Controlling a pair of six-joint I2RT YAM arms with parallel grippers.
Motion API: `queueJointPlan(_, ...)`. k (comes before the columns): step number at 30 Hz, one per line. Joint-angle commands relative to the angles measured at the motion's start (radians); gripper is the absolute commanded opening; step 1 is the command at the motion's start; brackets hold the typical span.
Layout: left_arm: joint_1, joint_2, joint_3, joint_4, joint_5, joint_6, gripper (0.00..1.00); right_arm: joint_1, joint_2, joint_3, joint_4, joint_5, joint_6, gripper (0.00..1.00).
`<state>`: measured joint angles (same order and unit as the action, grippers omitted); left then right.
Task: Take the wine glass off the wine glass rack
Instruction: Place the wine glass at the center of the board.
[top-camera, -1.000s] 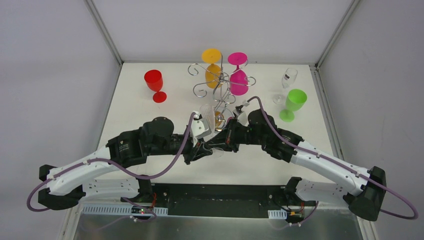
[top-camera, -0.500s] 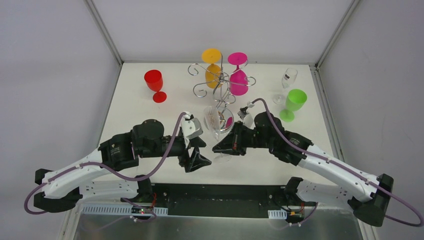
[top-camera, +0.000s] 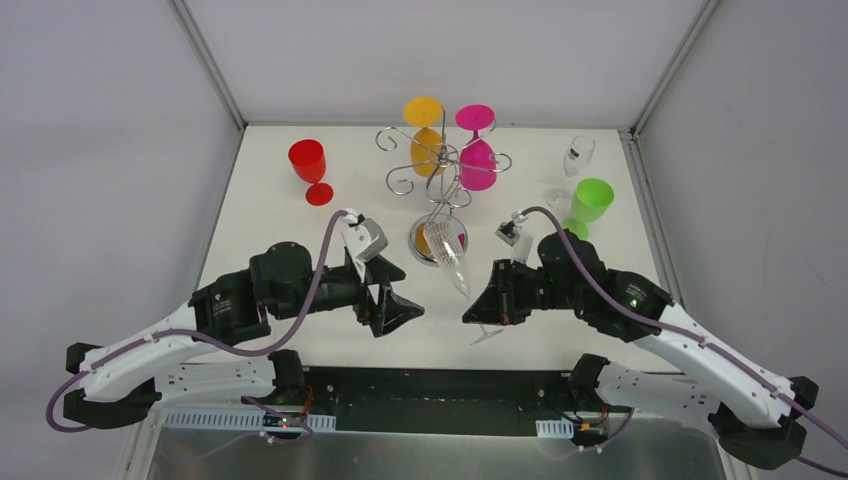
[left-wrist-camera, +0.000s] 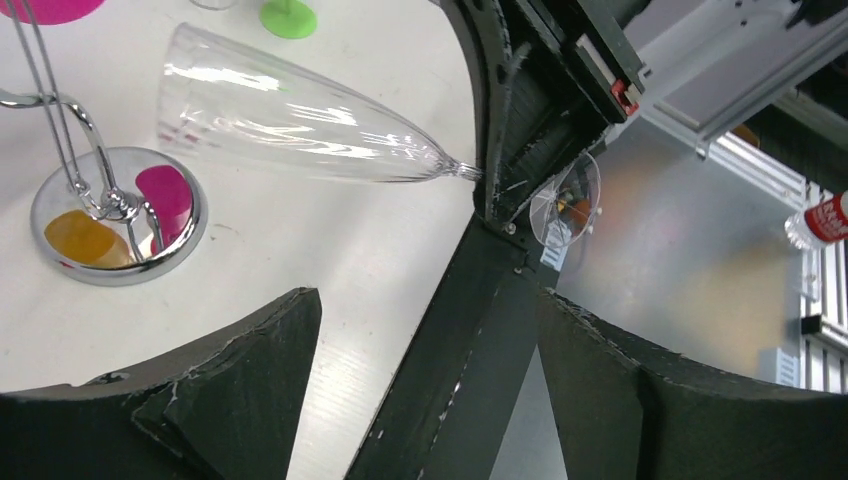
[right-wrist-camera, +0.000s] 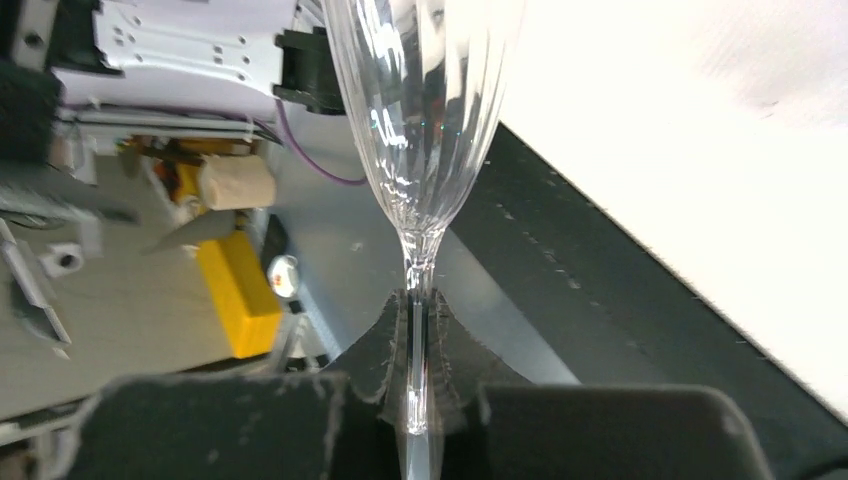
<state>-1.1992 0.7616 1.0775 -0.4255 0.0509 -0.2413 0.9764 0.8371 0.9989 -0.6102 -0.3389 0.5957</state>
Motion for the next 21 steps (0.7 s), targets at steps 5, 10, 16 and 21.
queueJointPlan(5,-0.012,-0.069,-0.036,0.122,-0.152,-0.149,0.83,-0.002,-0.072,0.045,-0.107,0.030,-0.403,0.00)
queueJointPlan(10,-0.009,-0.075,-0.033,0.112,-0.248,-0.270,0.90,-0.002,-0.092,0.026,-0.116,-0.040,-0.610,0.00)
queueJointPlan(16,-0.002,-0.075,-0.016,0.082,-0.273,-0.367,0.90,-0.002,-0.127,0.013,-0.109,-0.104,-0.804,0.00)
queueJointPlan(21,0.112,-0.075,-0.023,0.063,-0.177,-0.447,0.89,-0.001,-0.142,0.014,-0.145,-0.097,-0.940,0.00)
